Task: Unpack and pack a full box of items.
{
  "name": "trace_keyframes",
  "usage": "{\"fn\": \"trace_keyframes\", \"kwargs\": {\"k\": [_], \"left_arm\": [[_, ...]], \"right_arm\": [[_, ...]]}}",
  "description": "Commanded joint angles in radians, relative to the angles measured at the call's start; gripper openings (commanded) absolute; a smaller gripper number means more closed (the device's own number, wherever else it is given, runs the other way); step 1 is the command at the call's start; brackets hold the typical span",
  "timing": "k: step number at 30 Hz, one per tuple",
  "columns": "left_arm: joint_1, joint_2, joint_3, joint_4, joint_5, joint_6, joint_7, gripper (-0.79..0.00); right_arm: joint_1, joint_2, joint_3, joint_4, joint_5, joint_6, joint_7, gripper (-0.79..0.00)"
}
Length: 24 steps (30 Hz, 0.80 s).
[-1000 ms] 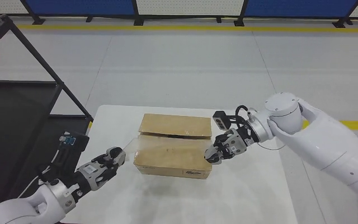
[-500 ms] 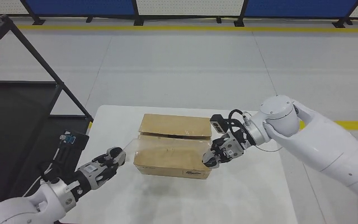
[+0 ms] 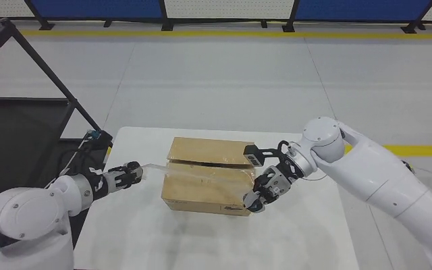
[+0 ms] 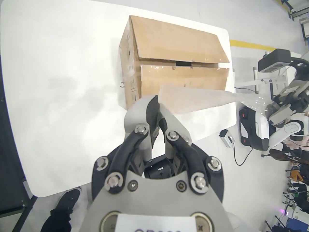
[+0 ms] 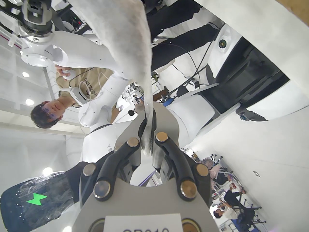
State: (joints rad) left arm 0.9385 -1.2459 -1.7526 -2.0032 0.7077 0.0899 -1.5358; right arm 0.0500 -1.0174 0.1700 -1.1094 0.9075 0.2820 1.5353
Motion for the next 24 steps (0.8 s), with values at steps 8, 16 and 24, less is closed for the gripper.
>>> {"fn": "trace_keyframes", "kwargs": {"k": [8, 16, 24], "left_arm": [[-0.029, 0.046, 0.046, 0.023, -0.021, -0.006, 0.000, -0.785], [-0.014, 0.047, 0.052, 0.042, -0.026, 0.003, 0.034, -0.785], [-0.099, 0.070, 0.111, 0.183, -0.037, 0.100, 0.000, -0.785]], "right_arm": [[0.009, -0.032, 0.000, 0.070, 0.005, 0.003, 0.001, -0.785], [-0.006, -0.036, 0.016, 0.065, 0.004, 0.018, -0.052, -0.785], [0.008, -0.077, 0.040, 0.145, -0.013, 0.030, -0.027, -0.785]]}}
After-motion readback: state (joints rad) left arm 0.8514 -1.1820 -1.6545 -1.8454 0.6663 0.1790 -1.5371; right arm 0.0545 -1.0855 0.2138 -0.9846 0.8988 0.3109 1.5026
